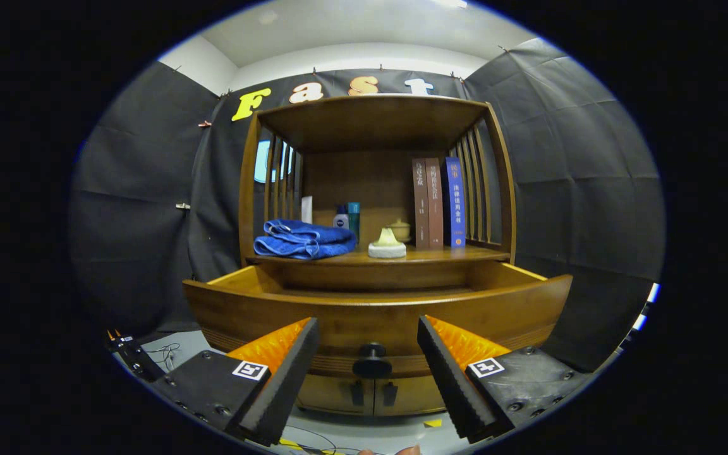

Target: Pull open the drawer, take out the items inside it, and place them on the countertop above the cabinet.

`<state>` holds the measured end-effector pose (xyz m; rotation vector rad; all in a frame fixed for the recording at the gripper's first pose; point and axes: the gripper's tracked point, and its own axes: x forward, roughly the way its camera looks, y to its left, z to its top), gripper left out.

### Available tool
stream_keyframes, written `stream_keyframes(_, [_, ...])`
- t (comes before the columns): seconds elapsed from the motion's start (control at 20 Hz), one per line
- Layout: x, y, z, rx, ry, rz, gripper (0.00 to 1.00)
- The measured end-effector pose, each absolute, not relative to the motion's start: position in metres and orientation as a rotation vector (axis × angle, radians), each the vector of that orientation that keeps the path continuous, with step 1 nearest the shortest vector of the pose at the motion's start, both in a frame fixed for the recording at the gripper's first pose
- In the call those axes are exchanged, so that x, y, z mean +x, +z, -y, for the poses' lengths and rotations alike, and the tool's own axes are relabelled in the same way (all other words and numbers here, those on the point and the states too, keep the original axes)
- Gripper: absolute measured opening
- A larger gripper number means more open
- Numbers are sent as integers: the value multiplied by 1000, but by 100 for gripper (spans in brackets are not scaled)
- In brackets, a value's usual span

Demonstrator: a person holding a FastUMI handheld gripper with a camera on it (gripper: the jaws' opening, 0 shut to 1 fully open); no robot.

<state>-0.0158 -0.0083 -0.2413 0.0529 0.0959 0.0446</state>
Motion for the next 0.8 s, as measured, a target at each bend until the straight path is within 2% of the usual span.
stream_keyframes(0.45, [11, -283, 5, 29, 41, -189, 99])
stream_keyframes(0.8, [24, -289, 9, -7, -10, -171, 99])
